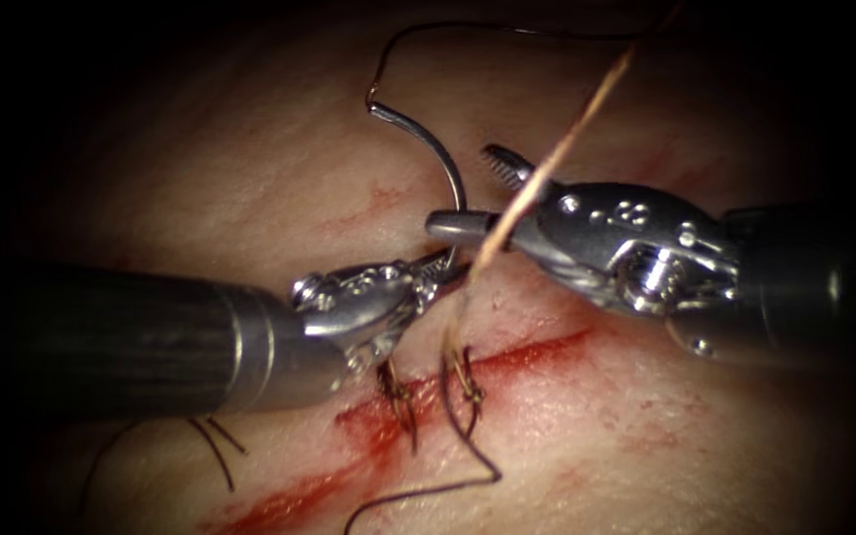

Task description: Wound Closure

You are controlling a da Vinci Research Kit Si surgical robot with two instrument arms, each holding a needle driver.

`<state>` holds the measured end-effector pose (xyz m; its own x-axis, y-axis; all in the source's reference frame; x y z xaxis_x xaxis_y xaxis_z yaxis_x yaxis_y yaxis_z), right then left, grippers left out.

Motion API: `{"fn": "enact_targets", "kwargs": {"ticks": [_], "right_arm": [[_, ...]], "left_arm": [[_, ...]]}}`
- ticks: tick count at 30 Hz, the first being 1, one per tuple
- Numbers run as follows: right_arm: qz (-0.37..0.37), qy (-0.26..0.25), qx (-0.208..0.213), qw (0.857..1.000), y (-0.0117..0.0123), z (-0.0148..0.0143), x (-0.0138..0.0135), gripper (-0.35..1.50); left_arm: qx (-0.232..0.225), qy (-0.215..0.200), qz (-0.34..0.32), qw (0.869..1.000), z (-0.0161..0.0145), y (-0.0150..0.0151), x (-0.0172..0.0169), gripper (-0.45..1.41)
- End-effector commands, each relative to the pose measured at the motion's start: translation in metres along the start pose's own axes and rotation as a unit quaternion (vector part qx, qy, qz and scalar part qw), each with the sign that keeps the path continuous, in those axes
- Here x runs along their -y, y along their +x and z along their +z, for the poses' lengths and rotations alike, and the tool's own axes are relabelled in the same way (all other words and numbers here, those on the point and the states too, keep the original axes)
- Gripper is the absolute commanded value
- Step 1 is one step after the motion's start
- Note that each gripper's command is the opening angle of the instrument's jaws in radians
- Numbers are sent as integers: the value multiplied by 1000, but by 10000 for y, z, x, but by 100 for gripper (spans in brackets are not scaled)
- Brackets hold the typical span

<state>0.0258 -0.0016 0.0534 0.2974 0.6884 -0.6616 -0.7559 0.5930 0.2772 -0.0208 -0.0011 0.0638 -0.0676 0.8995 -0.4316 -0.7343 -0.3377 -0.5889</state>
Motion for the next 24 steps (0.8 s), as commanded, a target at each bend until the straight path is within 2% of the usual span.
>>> {"fn": "enact_targets", "kwargs": {"ticks": [1,5,9,24], "right_arm": [[0,-4,3,1000,-3,23,12,99],[4,-22,6,1000,-5,36,9,101],[-8,-39,2,999,-9,38,-1,103],[-19,-41,23,999,-19,61,-9,103]], "left_arm": [[1,-1,5,1000,6,-6,-2,-45],[-1,-1,8,1000,5,-7,-3,-45],[0,-4,15,1000,3,-7,-2,-45],[-3,1,49,999,3,-9,-10,-45]]}}
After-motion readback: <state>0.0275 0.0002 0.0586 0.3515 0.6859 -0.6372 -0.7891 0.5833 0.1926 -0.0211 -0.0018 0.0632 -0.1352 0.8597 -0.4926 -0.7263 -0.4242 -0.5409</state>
